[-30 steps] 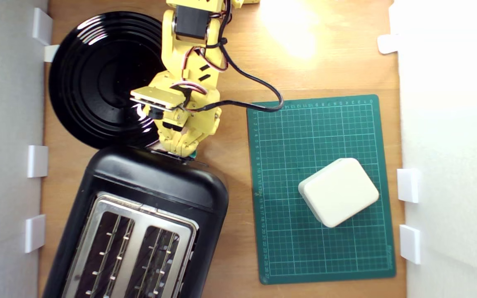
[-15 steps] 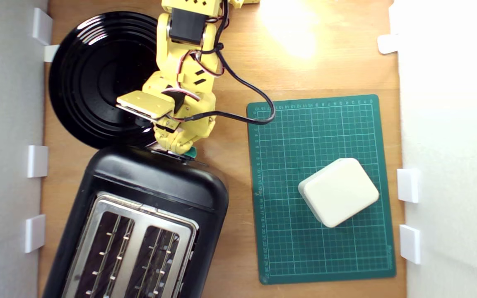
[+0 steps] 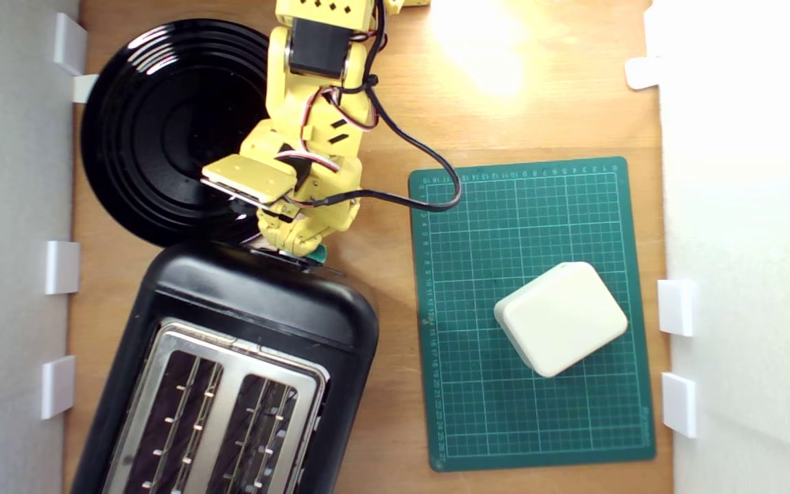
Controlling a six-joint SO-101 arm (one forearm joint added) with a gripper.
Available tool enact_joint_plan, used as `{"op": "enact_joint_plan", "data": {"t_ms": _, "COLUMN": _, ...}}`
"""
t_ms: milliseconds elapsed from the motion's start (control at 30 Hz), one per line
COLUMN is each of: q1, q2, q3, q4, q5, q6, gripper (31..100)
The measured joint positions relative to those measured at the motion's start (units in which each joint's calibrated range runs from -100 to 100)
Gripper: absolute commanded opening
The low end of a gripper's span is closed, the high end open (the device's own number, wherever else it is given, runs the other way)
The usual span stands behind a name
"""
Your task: Start toaster
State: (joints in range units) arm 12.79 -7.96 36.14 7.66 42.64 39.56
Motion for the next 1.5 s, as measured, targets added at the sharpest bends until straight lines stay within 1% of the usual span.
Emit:
{"op": "enact_joint_plan", "data": {"t_ms": 233, "q1": -0.6, "q2": 0.1, "q3": -1.3, "q4": 0.1, "q5": 0.4, "q6": 0.1, "gripper": 31.3}}
{"op": "enact_joint_plan", "data": {"t_ms": 500, "q1": -1.4, "q2": -2.8, "q3": -1.2, "q4": 0.3, "q5": 0.9, "q6": 0.1, "gripper": 31.3}}
{"op": "enact_joint_plan", "data": {"t_ms": 767, "q1": -2.3, "q2": -6.3, "q3": -4.2, "q4": 0.6, "q5": 3.1, "q6": -0.3, "gripper": 31.3}}
{"op": "enact_joint_plan", "data": {"t_ms": 800, "q1": -2.3, "q2": -7.0, "q3": -4.2, "q4": -0.4, "q5": 3.3, "q6": -0.3, "gripper": 31.3}}
{"op": "enact_joint_plan", "data": {"t_ms": 833, "q1": -2.4, "q2": -7.5, "q3": -4.2, "q4": -0.4, "q5": 3.4, "q6": -0.2, "gripper": 31.3}}
{"op": "enact_joint_plan", "data": {"t_ms": 1033, "q1": -2.7, "q2": -15.4, "q3": -6.5, "q4": -0.5, "q5": 3.4, "q6": -0.3, "gripper": 31.3}}
{"op": "enact_joint_plan", "data": {"t_ms": 1167, "q1": -2.9, "q2": -21.9, "q3": -7.3, "q4": -2.4, "q5": 3.4, "q6": -0.2, "gripper": 31.3}}
{"op": "enact_joint_plan", "data": {"t_ms": 1200, "q1": -3.6, "q2": -23.7, "q3": -7.3, "q4": -2.1, "q5": 3.4, "q6": -0.2, "gripper": 31.3}}
{"op": "enact_joint_plan", "data": {"t_ms": 1267, "q1": -5.0, "q2": -27.6, "q3": -7.3, "q4": -3.6, "q5": 3.5, "q6": -0.3, "gripper": 31.3}}
{"op": "enact_joint_plan", "data": {"t_ms": 1300, "q1": -5.8, "q2": -29.7, "q3": -7.2, "q4": -4.8, "q5": 3.5, "q6": -0.8, "gripper": 31.3}}
{"op": "enact_joint_plan", "data": {"t_ms": 1333, "q1": -7.0, "q2": -31.8, "q3": -6.5, "q4": -5.2, "q5": 3.5, "q6": -1.5, "gripper": 31.3}}
{"op": "enact_joint_plan", "data": {"t_ms": 1367, "q1": -7.3, "q2": -33.5, "q3": -5.7, "q4": -6.5, "q5": 3.5, "q6": -2.5, "gripper": 31.3}}
{"op": "enact_joint_plan", "data": {"t_ms": 1433, "q1": -8.2, "q2": -37.3, "q3": -3.5, "q4": -6.5, "q5": 3.5, "q6": -5.0, "gripper": 31.3}}
{"op": "enact_joint_plan", "data": {"t_ms": 1500, "q1": -9.5, "q2": -40.9, "q3": -0.8, "q4": -5.7, "q5": 3.5, "q6": -7.5, "gripper": 31.3}}
